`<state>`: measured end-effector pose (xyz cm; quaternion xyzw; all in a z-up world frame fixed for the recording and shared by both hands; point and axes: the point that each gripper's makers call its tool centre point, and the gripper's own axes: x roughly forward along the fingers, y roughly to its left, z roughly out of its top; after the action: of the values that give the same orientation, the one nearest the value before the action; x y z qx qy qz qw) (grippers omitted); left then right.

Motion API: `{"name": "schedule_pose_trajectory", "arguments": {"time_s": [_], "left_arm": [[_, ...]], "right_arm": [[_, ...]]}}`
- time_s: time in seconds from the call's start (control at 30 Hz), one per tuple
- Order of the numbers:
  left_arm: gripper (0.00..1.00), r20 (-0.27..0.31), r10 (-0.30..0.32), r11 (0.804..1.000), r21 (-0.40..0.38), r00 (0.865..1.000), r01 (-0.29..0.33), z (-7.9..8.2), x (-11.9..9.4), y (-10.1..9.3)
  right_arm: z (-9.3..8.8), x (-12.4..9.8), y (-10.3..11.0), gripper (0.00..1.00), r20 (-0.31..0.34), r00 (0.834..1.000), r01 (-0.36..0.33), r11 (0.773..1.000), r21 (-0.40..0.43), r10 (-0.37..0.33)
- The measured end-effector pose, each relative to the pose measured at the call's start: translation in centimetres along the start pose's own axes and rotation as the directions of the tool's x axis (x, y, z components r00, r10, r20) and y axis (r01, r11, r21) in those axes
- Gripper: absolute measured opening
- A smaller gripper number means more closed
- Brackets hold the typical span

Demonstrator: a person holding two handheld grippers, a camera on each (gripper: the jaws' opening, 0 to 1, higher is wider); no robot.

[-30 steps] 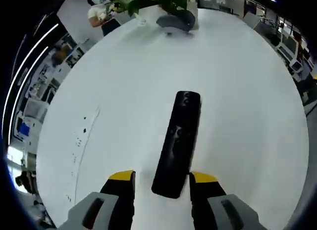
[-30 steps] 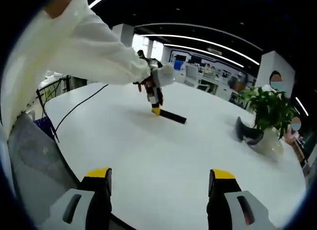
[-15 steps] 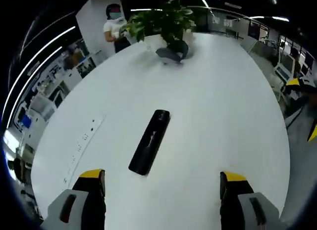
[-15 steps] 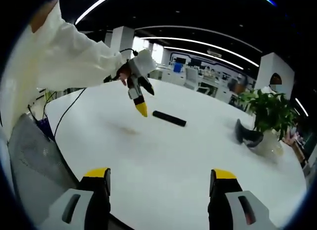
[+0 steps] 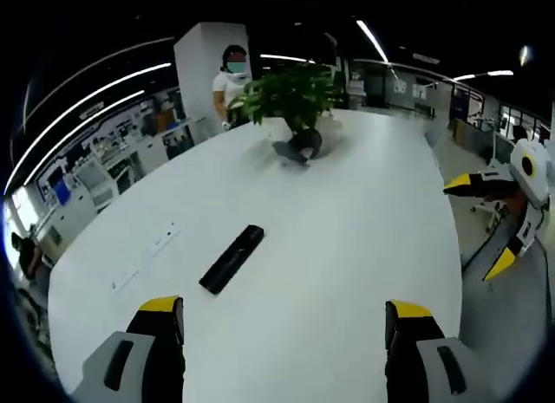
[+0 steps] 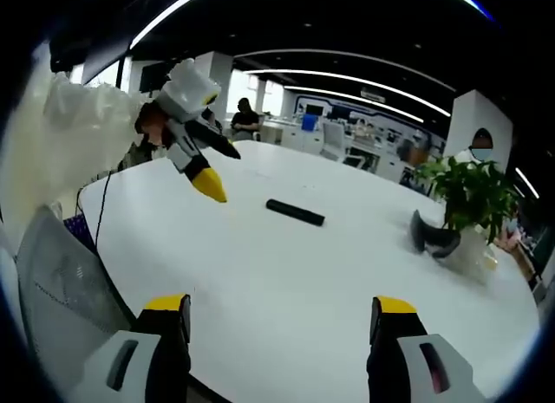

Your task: Press the specified remote control buttons in sequence, fully releasing each button before pressing the next.

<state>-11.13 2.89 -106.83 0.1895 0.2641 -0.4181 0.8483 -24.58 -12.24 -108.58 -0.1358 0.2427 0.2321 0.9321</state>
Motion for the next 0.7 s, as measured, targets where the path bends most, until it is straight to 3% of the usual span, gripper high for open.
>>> {"name": "schedule_pose_trajectory", "arguments": {"time_s": [0.03,0.1,0.23,0.5,0.6,0.63,0.7], "left_arm": [[1.00,0.003,-0.006,1.000,-0.026,1.000,0.006,-0.2,-0.8,-0.6],[1.00,0.079,0.008,0.996,-0.084,0.997,-0.002,0.5,-2.0,-1.5],[1.00,0.116,0.038,0.985,-0.174,0.992,-0.017,0.2,-4.3,-2.9],[1.00,0.104,0.173,0.973,-0.172,0.979,-0.154,-2.1,-8.5,-4.3],[1.00,0.122,0.256,0.962,-0.133,0.959,-0.240,-2.6,-9.9,-4.8],[1.00,0.138,0.295,0.951,-0.139,0.946,-0.276,-3.0,-10.4,-4.9],[1.00,0.149,0.316,0.943,-0.158,0.937,-0.293,-3.7,-10.8,-5.7]], "right_arm": [[0.1,0.0,0.0,0.85,0.004,1.000,0.000,1.000,0.000,0.000],[0.2,-0.1,-0.1,0.86,0.010,1.000,0.002,1.000,0.010,-0.003],[0.5,-0.3,-0.3,0.88,0.026,1.000,0.009,1.000,0.022,-0.010],[0.9,-0.6,-0.5,0.94,0.054,0.998,0.017,0.999,0.032,-0.018],[1.0,-0.7,-0.6,0.96,0.062,0.998,0.022,0.999,0.036,-0.024],[1.2,-0.8,-0.7,0.97,0.071,0.997,0.024,0.999,0.036,-0.027],[1.3,-0.8,-0.7,0.98,0.079,0.996,0.024,0.999,0.040,-0.028]]}}
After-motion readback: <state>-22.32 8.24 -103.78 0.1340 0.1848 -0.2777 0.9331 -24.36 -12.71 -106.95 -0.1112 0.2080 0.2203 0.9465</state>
